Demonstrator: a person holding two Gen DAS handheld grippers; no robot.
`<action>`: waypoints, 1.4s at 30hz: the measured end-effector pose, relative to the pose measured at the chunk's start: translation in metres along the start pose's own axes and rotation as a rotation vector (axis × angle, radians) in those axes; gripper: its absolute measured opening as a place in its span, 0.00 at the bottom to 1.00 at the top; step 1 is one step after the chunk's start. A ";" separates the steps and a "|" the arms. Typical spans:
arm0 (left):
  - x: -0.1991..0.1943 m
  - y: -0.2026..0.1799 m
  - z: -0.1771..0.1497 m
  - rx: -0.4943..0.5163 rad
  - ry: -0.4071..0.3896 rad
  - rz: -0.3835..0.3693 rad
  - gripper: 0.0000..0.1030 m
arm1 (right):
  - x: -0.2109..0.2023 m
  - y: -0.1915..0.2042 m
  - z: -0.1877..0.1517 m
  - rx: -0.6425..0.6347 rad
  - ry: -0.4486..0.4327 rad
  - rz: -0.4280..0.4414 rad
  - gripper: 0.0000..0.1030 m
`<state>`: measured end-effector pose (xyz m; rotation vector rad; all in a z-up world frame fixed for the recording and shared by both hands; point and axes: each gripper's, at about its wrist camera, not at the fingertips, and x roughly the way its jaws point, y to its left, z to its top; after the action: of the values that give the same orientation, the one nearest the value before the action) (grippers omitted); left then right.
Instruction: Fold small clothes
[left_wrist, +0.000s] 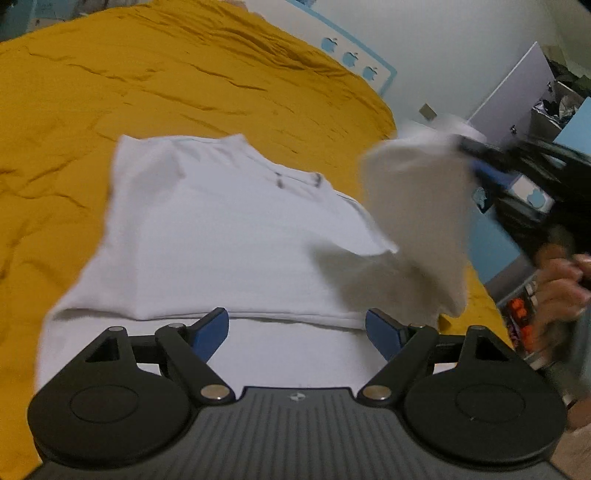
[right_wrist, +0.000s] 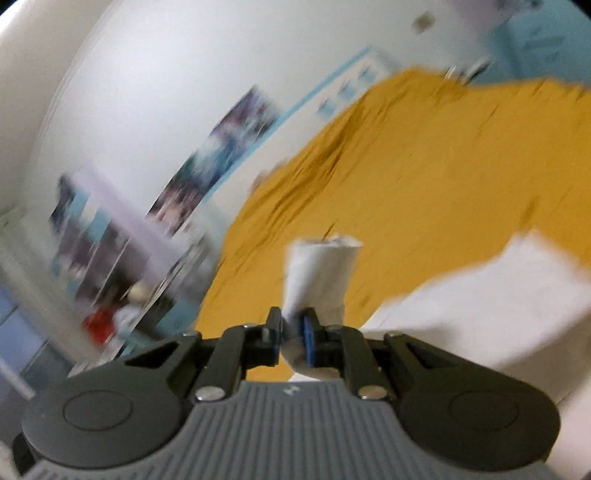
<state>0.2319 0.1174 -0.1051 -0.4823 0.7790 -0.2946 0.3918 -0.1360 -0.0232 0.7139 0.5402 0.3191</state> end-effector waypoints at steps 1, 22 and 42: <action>-0.003 0.004 -0.001 0.005 -0.009 0.017 0.94 | 0.018 0.010 -0.021 -0.026 0.037 0.003 0.06; 0.033 0.068 0.021 -0.446 -0.110 -0.064 0.83 | -0.063 -0.076 -0.031 -0.203 0.070 -0.120 0.55; 0.076 0.076 0.004 -0.610 -0.118 -0.086 0.30 | -0.069 -0.146 -0.036 -0.108 0.095 -0.126 0.59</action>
<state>0.2926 0.1514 -0.1876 -1.0999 0.7271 -0.1000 0.3286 -0.2529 -0.1219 0.5601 0.6506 0.2637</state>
